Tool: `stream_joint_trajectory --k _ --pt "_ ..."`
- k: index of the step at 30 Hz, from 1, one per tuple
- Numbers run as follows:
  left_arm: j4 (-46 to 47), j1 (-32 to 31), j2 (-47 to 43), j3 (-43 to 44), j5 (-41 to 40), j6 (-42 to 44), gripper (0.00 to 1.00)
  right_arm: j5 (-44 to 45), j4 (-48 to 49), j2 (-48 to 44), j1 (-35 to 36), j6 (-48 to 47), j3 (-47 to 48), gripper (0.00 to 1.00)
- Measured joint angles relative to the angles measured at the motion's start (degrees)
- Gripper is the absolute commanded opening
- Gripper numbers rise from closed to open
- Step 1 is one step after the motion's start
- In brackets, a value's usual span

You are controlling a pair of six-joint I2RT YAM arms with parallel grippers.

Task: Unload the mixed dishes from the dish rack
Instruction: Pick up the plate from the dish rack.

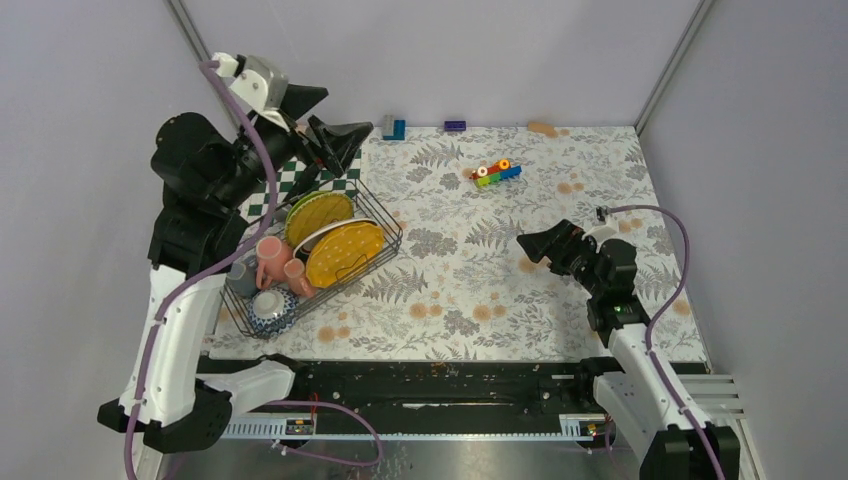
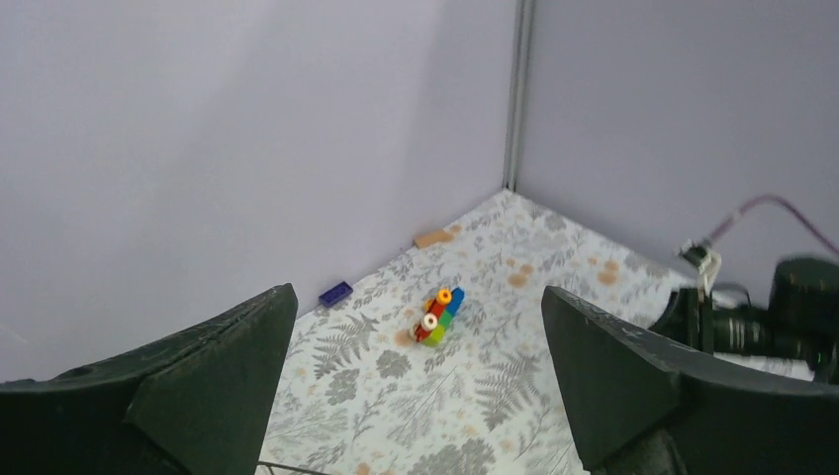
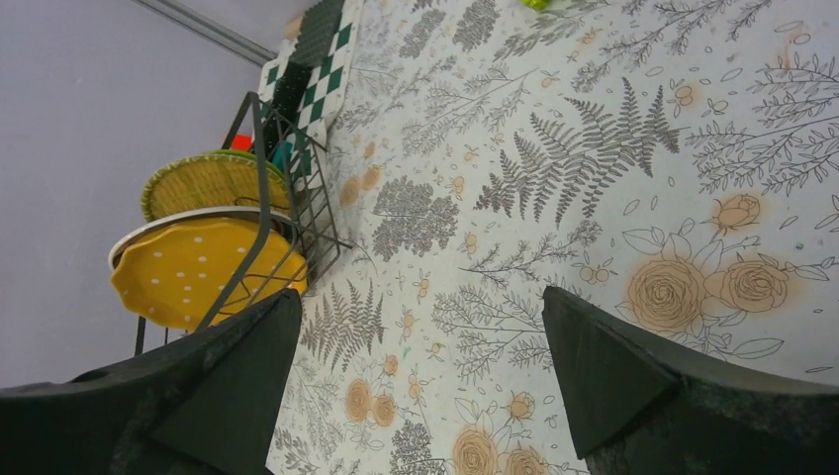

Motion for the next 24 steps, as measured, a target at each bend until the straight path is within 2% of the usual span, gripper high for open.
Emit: stream_joint_trajectory --k 6,11,16,24 --pt "1.03 -0.07 -1.73 -9.22 10.54 6.23 0.99 0.81 -3.78 5.11 0.00 -1.64 2.75 0.99" --pt "-5.05 -0.42 -2.51 -18.64 19.54 17.44 0.99 4.61 -10.16 3.30 0.00 -4.24 4.68 0.99" --pt "-12.96 -0.63 -3.82 -24.81 19.69 24.85 0.99 8.02 -13.92 -0.68 0.00 -5.40 5.73 0.99" --pt "-24.39 -0.68 -0.94 -26.21 10.86 29.40 0.99 16.17 -20.20 -4.83 0.00 -7.56 6.95 0.99"
